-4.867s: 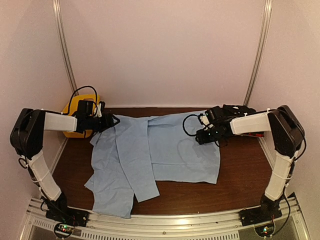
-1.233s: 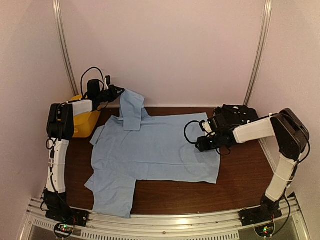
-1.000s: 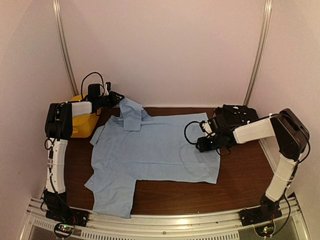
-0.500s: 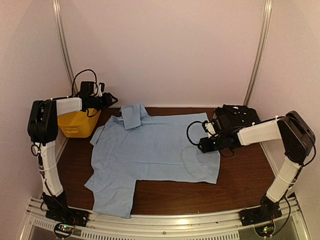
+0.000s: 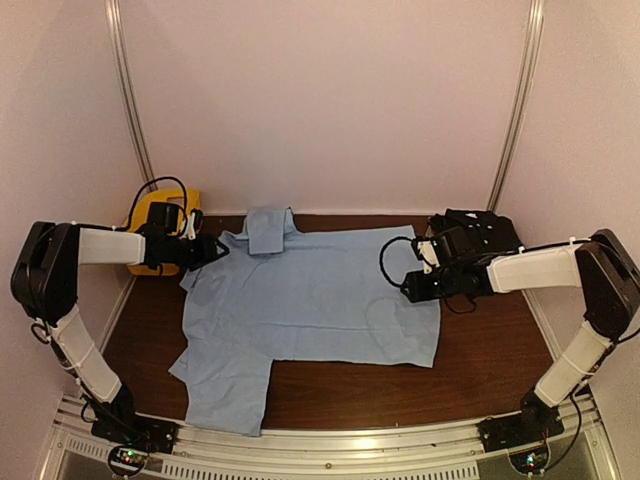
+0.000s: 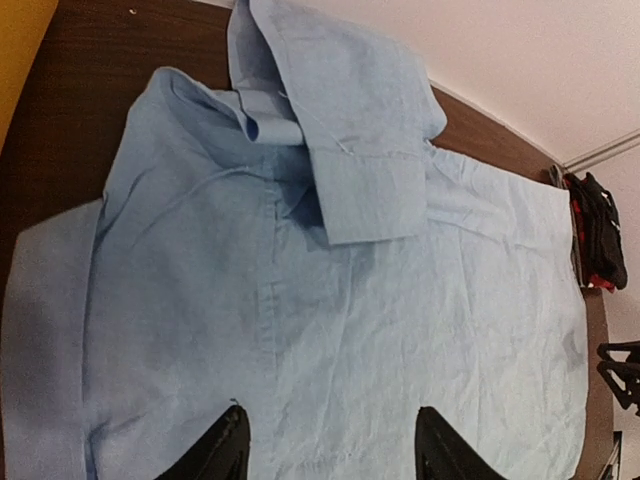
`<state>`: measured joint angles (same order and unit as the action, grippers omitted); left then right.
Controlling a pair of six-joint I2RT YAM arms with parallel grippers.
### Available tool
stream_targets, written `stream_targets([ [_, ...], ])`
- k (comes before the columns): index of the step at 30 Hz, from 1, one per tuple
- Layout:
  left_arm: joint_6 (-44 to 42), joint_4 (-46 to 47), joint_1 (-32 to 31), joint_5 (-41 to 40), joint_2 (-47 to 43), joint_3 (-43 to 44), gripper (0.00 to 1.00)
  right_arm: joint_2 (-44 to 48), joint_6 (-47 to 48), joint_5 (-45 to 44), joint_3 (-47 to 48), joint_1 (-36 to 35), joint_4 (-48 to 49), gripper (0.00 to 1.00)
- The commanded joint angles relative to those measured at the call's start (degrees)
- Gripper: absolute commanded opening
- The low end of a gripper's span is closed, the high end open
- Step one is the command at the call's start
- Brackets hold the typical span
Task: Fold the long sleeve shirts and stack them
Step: Place the sleeve at the center of the board, then move the flattened shirt to the center of the board.
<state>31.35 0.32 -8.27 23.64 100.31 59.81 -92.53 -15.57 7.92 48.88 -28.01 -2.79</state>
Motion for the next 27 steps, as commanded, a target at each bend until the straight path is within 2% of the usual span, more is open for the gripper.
stream_targets([
  [1, -1.93, 5.61, -3.48, -2.07, -8.56, -8.36, 0.58, 2.68, -2.15, 1.57, -2.09, -0.91, -1.15, 0.54],
  [5, -1.95, 7.62, -7.34, -2.67, -13.95, -15.84, 0.58, 1.7, -3.9, 3.0, -3.78, -3.5, -0.54, 0.54],
  [10, -2.52, 8.67, -10.0, -3.45, -16.09, -21.07, 0.58, -0.79, -6.06, 3.39, -4.69, -7.41, -0.09, 0.53],
  [15, -1.83, 10.66, -11.93, -4.05, -14.86, -24.82, 0.58, -1.6, -8.09, 3.46, -6.72, -7.93, -0.05, 0.52],
  [27, -1.15, 11.19, -16.29, -3.9, -11.35, -28.86, 0.55, -2.57, -9.32, -1.37, -7.87, -6.05, -9.14, 0.51],
])
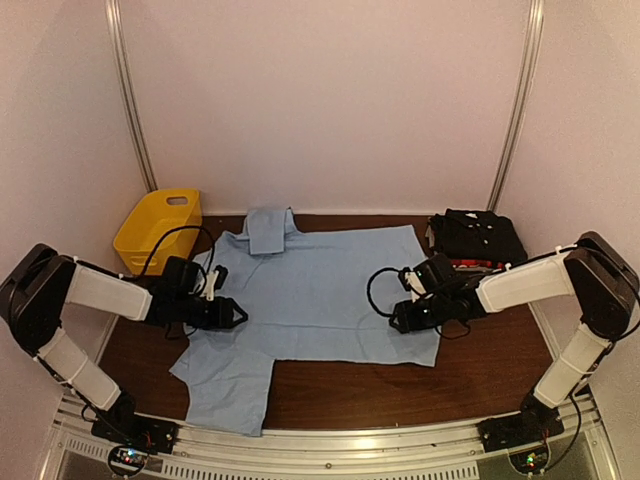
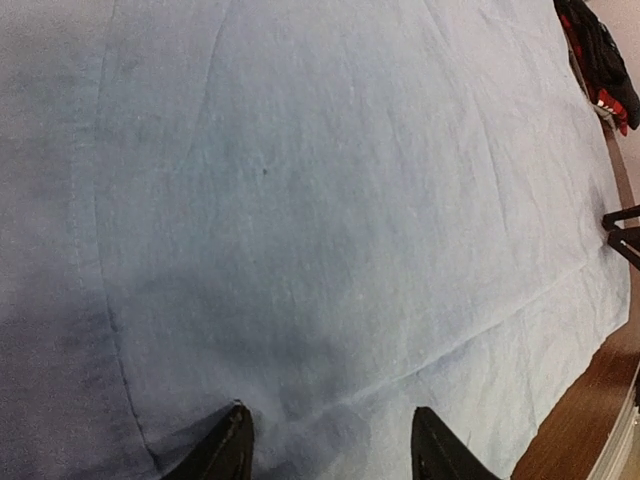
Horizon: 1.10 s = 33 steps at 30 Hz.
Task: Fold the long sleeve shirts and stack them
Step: Move the flattened shirt to the center of the board.
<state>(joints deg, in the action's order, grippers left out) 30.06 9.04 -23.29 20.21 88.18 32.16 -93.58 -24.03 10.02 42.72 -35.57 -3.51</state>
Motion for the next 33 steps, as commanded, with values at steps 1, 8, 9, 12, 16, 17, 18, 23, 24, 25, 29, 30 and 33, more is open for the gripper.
stream_targets([
  [1, 0.17, 2.43, -1.66, -0.4, 0.95, -1.49, 0.54, -1.5, -0.8, -3.65, -1.82, 1.82, -8.97, 0.51],
  [8, 0.94, 1.78, -6.58, 0.11, 2.19, -2.1, 0.51, -0.33, 0.47, -5.53, -1.74, 4.91, -12.45, 0.51],
  [9, 1.08, 1.84, -7.6, 0.23, 2.23, -1.92, 0.51, -0.16, 0.97, -6.13, -1.5, 5.37, -12.92, 0.52],
  [12, 1.21, 1.95, -9.83, 0.95, 1.75, -1.04, 0.51, 0.33, 2.1, -7.34, -0.18, 6.57, -14.26, 0.52],
  [16, 1.83, 1.39, -9.93, -1.56, -2.35, -0.7, 0.56, 4.41, 3.59, -6.26, 0.62, 6.38, -14.09, 0.52],
  [17, 1.76, 0.9, -9.93, -2.7, -3.83, -0.63, 0.57, 5.97, 3.88, -6.01, 0.27, 6.06, -13.83, 0.53],
  [18, 1.86, 0.35, -9.93, -3.82, -5.32, -0.55, 0.58, 7.72, 4.04, -6.21, 0.01, 5.63, -13.92, 0.53],
  [23, 3.51, -3.6, -9.93, -8.99, -14.97, -1.55, 0.62, 14.74, 2.52, -7.59, -2.23, 4.4, -16.46, 0.54],
  [24, 4.05, -4.91, -9.96, -9.84, -17.17, -2.07, 0.62, 15.7, 1.76, -7.83, -2.84, 4.31, -17.35, 0.54],
  [25, 4.72, -6.49, -10.0, -10.65, -19.39, -2.68, 0.63, 16.53, 0.92, -8.26, -3.45, 4.24, -18.51, 0.54],
  [29, 8.3, -16.27, -10.02, -14.73, -28.54, -6.16, 0.63, 19.15, -4.14, -9.29, -5.01, 2.29, -21.68, 0.55],
  [30, 9.48, -18.63, -10.02, -15.58, -30.91, -7.14, 0.63, 19.34, -5.53, -9.41, -5.06, 1.86, -22.48, 0.55],
  [33, 13.53, -23.22, -10.02, -17.03, -38.04, -10.98, 0.64, 20.79, -9.23, -10.72, -6.83, -0.17, -22.59, 0.55],
])
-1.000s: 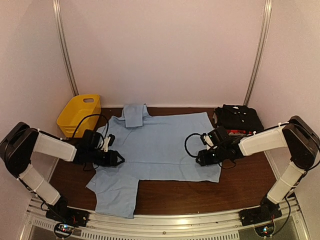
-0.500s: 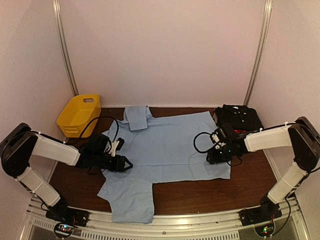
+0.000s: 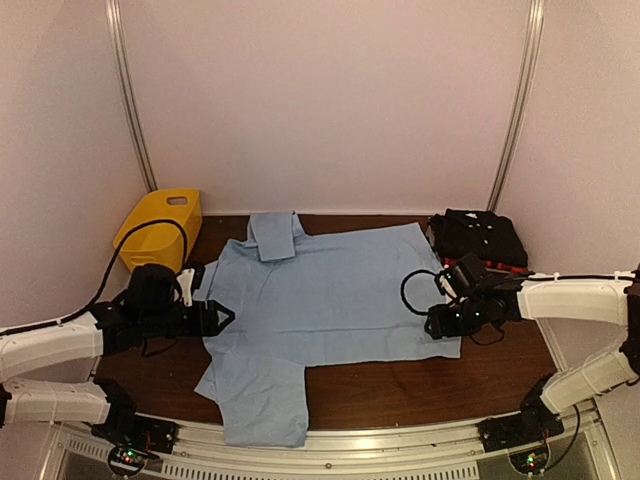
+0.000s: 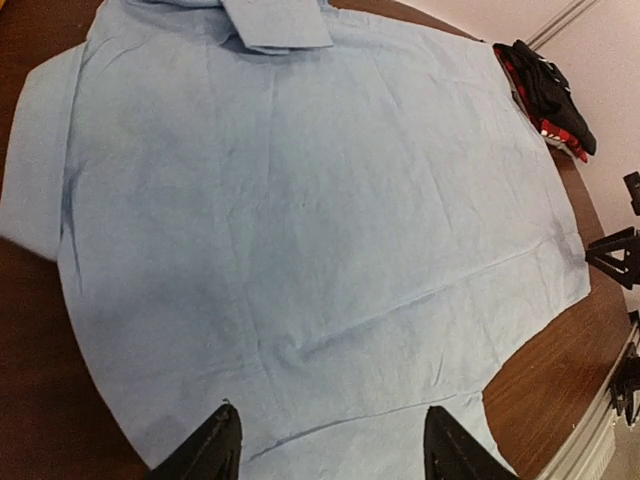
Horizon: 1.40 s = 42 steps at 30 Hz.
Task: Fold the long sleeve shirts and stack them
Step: Move the flattened shirt to the center of the board, then pick up the sleeve from the center of the board.
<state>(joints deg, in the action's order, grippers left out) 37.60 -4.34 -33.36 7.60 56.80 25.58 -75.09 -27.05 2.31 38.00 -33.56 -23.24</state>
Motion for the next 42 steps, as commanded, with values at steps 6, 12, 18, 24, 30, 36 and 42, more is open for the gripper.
stream_targets([
  [6, 12.78, -12.03, -0.03, -5.25, -11.9, -9.68, 0.65, 6.42, -13.08, -4.61, -7.09, -6.84, 1.19, 0.56],
  [12, 14.19, -9.14, -0.03, -6.08, -9.42, -12.52, 0.65, 5.07, -12.87, -4.67, -7.29, -8.47, 3.32, 0.56],
  [18, 13.38, 2.93, -0.03, 0.3, -3.54, -14.33, 0.61, 2.42, -11.91, -3.96, -6.41, -8.91, 4.81, 0.56],
  [24, 11.2, 7.61, 0.05, 1.22, 0.89, -13.43, 0.5, 1.46, -12.39, -3.47, -6.05, -9.87, 5.75, 0.56],
  [30, 10.63, 8.38, 0.05, 1.69, 2.38, -12.37, 0.33, 1.89, -12.93, -4.42, -5.67, -10.41, 4.47, 0.56],
  [36, 8.97, 3.74, 0.05, 1.43, -0.73, -8.75, 0.09, 4.13, -13.56, -5.87, -5.51, -10.56, 1.9, 0.56],
  [42, 6.41, -3.11, 0.05, 1.06, -2.24, -3.98, 0.0, 4.94, -12.01, -7.17, -4.05, -11.6, -1.93, 0.57],
])
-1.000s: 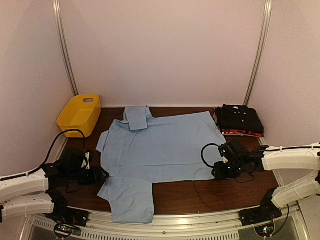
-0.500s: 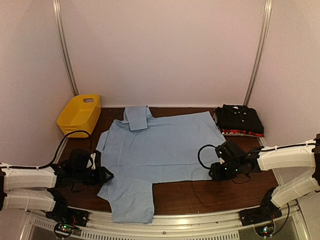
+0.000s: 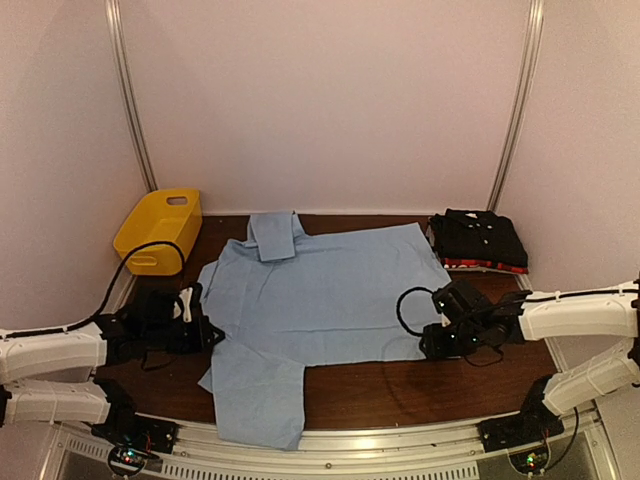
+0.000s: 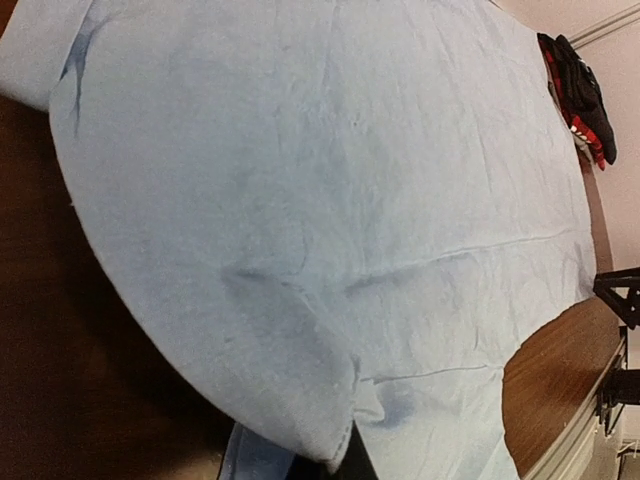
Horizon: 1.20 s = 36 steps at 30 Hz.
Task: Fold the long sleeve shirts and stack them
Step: Pick up the sleeve from the center of the board, then pick up the corner of the shirt from the center of the board.
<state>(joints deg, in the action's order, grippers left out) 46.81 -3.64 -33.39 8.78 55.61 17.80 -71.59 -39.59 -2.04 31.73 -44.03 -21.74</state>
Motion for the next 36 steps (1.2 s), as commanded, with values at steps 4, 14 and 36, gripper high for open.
stream_targets([
  [4, -5.67, -9.16, 1.03, -1.63, -0.39, 7.3, 0.0, 2.75, 2.64, -4.64, 3.3, -3.06, -5.26, 0.57],
  [14, -9.1, -11.93, 10.89, 3.5, -1.38, 11.76, 0.0, 1.4, 4.36, -9.1, 4.53, -9.62, -7.8, 0.65],
  [36, -12.35, -11.86, 14.4, 6.15, 2.22, 13.71, 0.0, -18.17, 1.49, -23.61, 13.02, -24.66, -17.46, 0.61],
])
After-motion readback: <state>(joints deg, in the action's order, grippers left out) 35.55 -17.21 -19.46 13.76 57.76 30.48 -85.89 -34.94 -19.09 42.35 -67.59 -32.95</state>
